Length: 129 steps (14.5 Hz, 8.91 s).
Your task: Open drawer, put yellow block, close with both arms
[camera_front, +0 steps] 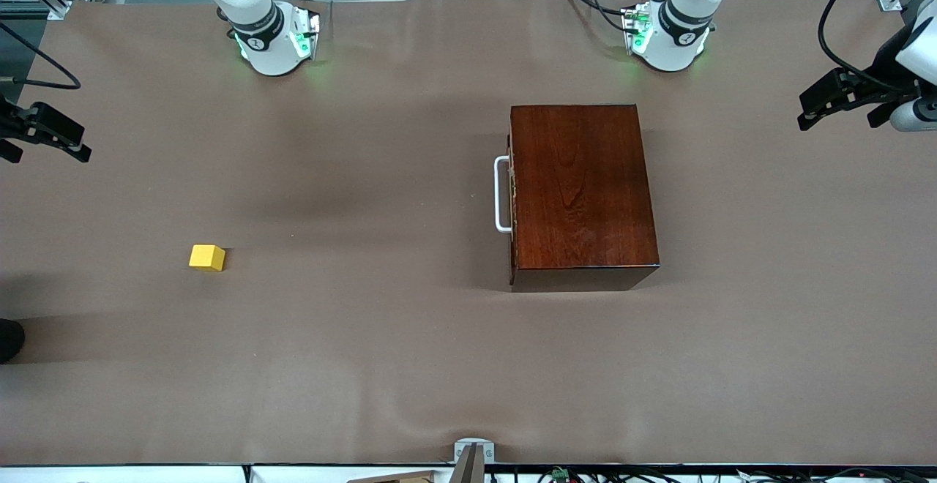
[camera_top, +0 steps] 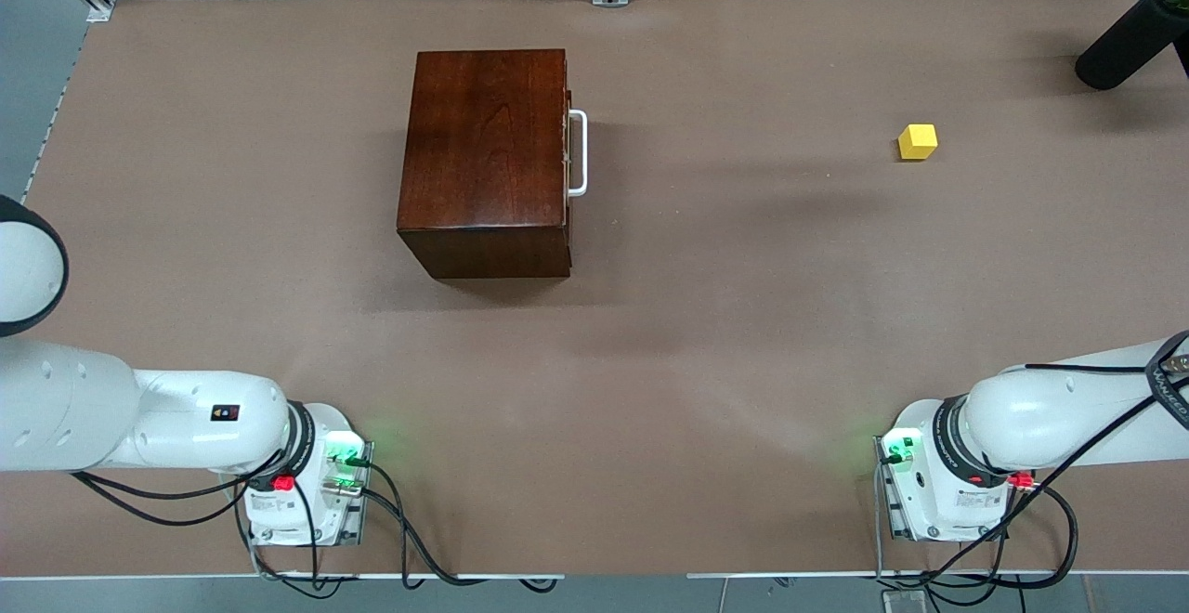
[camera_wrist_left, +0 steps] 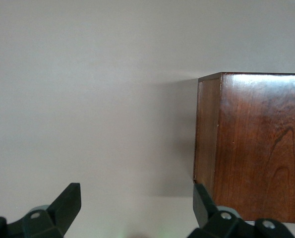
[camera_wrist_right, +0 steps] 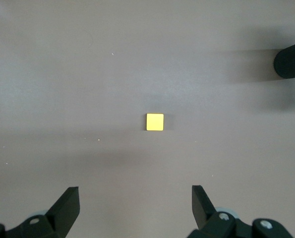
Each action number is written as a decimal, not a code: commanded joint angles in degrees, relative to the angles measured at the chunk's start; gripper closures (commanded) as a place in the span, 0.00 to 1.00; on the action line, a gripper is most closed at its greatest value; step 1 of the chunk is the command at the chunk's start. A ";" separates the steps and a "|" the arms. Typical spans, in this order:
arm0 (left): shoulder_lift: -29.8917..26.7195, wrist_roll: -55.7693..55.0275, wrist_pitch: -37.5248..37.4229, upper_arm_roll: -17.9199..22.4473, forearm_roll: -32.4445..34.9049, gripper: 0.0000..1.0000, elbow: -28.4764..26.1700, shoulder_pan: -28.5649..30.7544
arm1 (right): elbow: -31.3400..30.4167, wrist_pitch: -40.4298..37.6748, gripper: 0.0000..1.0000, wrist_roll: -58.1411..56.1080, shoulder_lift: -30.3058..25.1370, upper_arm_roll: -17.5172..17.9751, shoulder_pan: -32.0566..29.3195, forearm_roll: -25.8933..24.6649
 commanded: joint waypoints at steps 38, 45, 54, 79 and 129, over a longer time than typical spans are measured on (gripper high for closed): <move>43.38 -45.82 12.33 7.02 6.21 0.00 20.29 -53.97 | 0.36 -0.74 0.00 -0.73 -0.14 0.10 -0.65 1.01; 47.25 -45.64 12.24 6.85 11.84 0.00 19.93 -54.95 | 0.36 -0.66 0.00 -0.82 -0.14 0.10 -0.65 1.01; 49.36 -49.58 16.63 6.94 11.84 0.00 20.11 -54.95 | 0.27 -0.74 0.00 -0.82 -0.14 0.10 -0.83 1.01; 51.12 -68.50 39.04 5.00 11.13 0.00 20.98 -57.41 | 0.27 -0.66 0.00 -0.82 -0.14 0.10 -0.91 1.01; 7.71 -0.64 -2.35 12.74 -0.29 0.00 10.88 -9.42 | 0.53 15.07 0.00 -0.21 22.53 0.37 -0.56 2.41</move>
